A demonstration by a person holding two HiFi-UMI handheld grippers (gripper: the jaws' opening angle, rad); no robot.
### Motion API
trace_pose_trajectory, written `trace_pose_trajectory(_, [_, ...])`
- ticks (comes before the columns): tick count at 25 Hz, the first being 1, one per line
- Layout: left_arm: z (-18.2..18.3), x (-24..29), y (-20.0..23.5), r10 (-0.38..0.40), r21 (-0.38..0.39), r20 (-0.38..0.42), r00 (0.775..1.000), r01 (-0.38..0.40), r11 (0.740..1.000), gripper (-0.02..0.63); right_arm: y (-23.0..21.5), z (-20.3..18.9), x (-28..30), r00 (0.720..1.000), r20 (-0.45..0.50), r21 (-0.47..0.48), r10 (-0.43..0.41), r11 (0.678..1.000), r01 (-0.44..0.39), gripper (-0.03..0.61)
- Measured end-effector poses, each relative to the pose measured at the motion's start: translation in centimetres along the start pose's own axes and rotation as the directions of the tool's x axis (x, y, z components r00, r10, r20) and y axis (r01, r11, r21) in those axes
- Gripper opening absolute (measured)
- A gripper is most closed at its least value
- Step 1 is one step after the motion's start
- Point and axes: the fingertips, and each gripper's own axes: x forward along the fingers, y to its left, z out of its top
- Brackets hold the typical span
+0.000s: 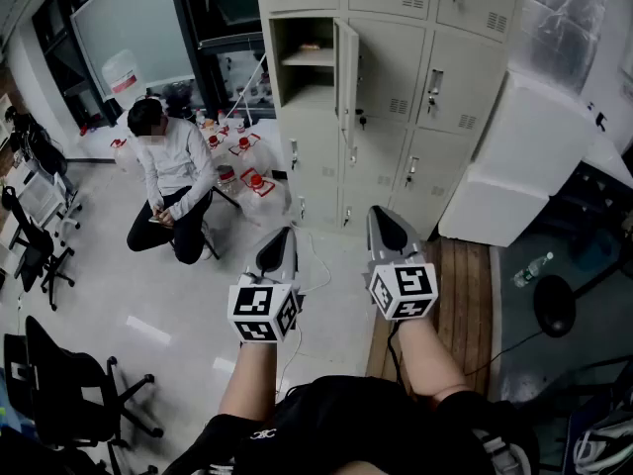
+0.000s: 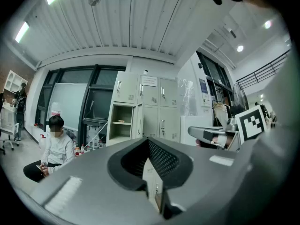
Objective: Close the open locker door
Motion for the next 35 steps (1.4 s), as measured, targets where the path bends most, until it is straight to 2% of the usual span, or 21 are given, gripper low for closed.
trace_pose_trajectory(9, [0.0, -2.5, 0.9, -0.013, 0.005, 0.001, 1.000, 0.013, 1.000, 0.000, 2.3, 0.0, -1.1, 1.000, -0.002, 0.004, -0.015, 1.000, 0.015, 0.011])
trace_pose_trajectory(18, [-1.1, -6.2, 2.4, -0.066, -0.001, -0.031, 0.997, 0.066, 0.998, 0.000, 6.1, -0.3, -2.9, 0.998, -0.014, -0.013, -0.060, 0.998, 0.060, 0.011])
trace_pose_trajectory(28, [-1.3, -7.1, 3.3, -0.067, 0.013, -0.021, 0.998, 0.067, 0.998, 0.000, 6.4, -0.1, -3.0, 0.996, 0.003, -0.018, -0.092, 0.996, 0.092, 0.011])
trace_pose_trajectory(35, [-1.7, -4.4, 4.0, -0.045, 0.022, -0.011, 0.999, 0.045, 0.999, 0.000, 4.4, -1.2, -0.6, 0.996, 0.007, -0.026, -0.089, 0.996, 0.090, 0.011])
